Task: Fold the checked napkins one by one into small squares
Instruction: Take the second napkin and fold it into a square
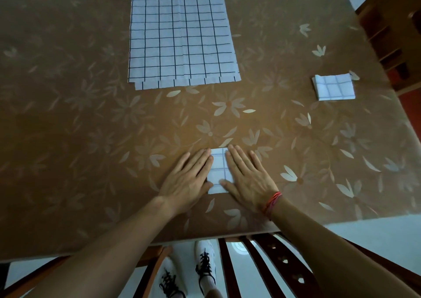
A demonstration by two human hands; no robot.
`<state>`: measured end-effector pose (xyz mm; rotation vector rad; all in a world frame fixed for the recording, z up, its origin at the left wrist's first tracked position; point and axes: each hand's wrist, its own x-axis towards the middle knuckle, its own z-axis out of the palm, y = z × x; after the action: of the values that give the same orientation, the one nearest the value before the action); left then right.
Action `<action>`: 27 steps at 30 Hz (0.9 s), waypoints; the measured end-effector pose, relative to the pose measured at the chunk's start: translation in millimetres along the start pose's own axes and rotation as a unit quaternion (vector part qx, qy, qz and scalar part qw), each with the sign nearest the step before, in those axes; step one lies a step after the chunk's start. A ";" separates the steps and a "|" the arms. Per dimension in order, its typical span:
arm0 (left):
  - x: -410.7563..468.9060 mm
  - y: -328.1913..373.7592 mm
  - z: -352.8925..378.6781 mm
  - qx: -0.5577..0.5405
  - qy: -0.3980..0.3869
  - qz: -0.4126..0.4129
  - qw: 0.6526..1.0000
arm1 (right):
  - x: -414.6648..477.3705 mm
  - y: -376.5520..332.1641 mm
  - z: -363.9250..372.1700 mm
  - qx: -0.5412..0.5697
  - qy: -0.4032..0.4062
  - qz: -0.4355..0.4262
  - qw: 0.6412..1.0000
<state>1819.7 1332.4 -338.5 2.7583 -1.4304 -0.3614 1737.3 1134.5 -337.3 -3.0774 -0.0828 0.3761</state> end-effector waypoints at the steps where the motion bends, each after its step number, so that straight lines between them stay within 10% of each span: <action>1: 0.0 -1.7 -1.4 0.003 -0.006 -0.002 1.000 | -0.8 2.9 -1.6 -0.007 -0.008 -0.004 1.000; 27: 1.8 -2.5 -21.2 -0.032 -0.061 -0.020 0.997 | -3.0 28.8 -18.7 -0.024 -0.069 -0.054 0.996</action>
<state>1827.1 1330.5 -318.5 2.7605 -1.3635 -0.5758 1740.4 1105.0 -319.8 -3.0718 -0.2652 0.5881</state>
